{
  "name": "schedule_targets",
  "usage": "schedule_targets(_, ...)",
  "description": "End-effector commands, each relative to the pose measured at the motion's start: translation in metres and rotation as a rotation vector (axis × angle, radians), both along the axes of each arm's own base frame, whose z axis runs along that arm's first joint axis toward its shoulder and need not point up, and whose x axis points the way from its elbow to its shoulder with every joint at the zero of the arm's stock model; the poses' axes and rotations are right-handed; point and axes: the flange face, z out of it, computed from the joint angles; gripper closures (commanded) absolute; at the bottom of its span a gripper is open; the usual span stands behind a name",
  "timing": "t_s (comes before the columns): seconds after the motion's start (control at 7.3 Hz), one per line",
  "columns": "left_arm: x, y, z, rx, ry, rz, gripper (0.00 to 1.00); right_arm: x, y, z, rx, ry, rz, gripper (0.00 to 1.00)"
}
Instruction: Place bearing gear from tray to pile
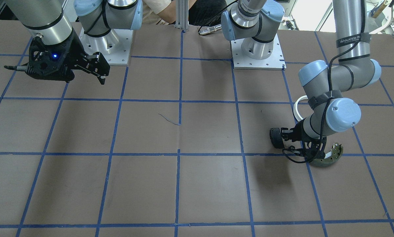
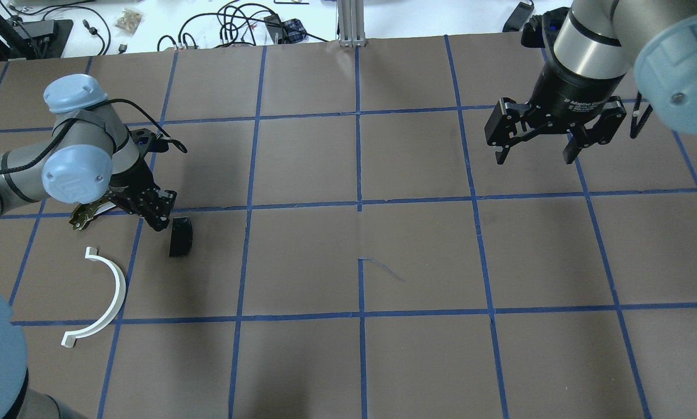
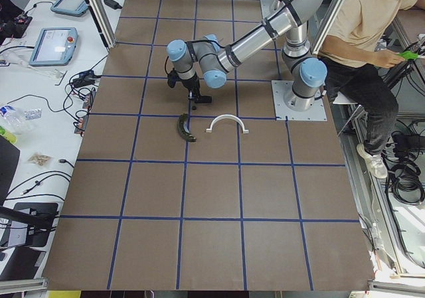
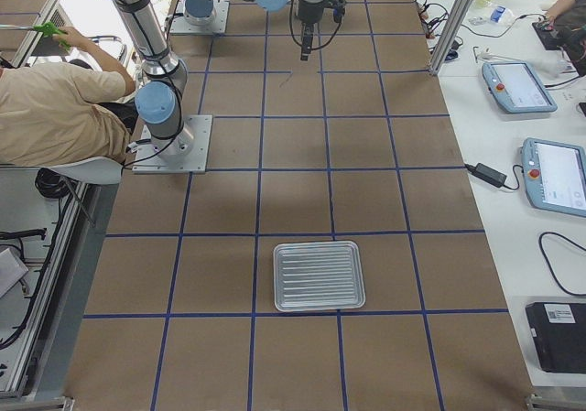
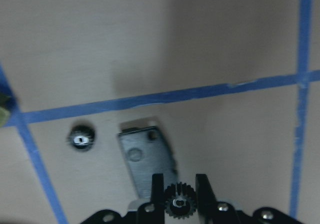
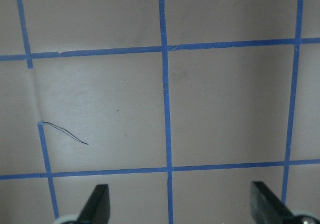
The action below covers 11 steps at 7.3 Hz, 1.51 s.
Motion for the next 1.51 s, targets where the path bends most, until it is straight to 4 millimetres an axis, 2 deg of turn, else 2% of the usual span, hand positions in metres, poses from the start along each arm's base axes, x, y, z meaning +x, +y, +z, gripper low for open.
schedule_targets(0.0, 0.001, 0.004, -0.009, -0.026, -0.014, -0.003, 1.0, 0.0, 0.001, 0.001, -0.003, 0.002, 0.0, 0.0)
schedule_targets(0.27, 0.002, 0.003, -0.009, -0.028, -0.013, -0.003, 1.0, 0.0, 0.0, 0.003, -0.007, 0.0, 0.0, 0.0)
schedule_targets(0.55, 0.025, 0.006, -0.011, -0.026, -0.01, 0.042, 1.0, 0.0, 0.0, 0.003, -0.006, 0.0, 0.0, 0.0)
schedule_targets(0.82, 0.025, 0.007, -0.014, -0.022, -0.005, 0.049, 0.97, -0.001, -0.001, 0.003, -0.006, 0.0, -0.003, 0.0)
schedule_targets(0.96, 0.024, 0.008, -0.015, -0.014, 0.001, 0.055, 0.01, -0.001, -0.002, 0.005, -0.015, 0.0, -0.002, 0.0)
schedule_targets(1.23, 0.025, 0.007, -0.012, -0.017, -0.002, 0.059, 0.0, -0.001, -0.003, 0.005, -0.027, -0.001, -0.002, 0.0)
schedule_targets(1.37, 0.014, 0.007, 0.007, -0.032, -0.007, 0.044, 0.0, -0.001, -0.004, 0.006, -0.033, -0.001, -0.002, 0.0)
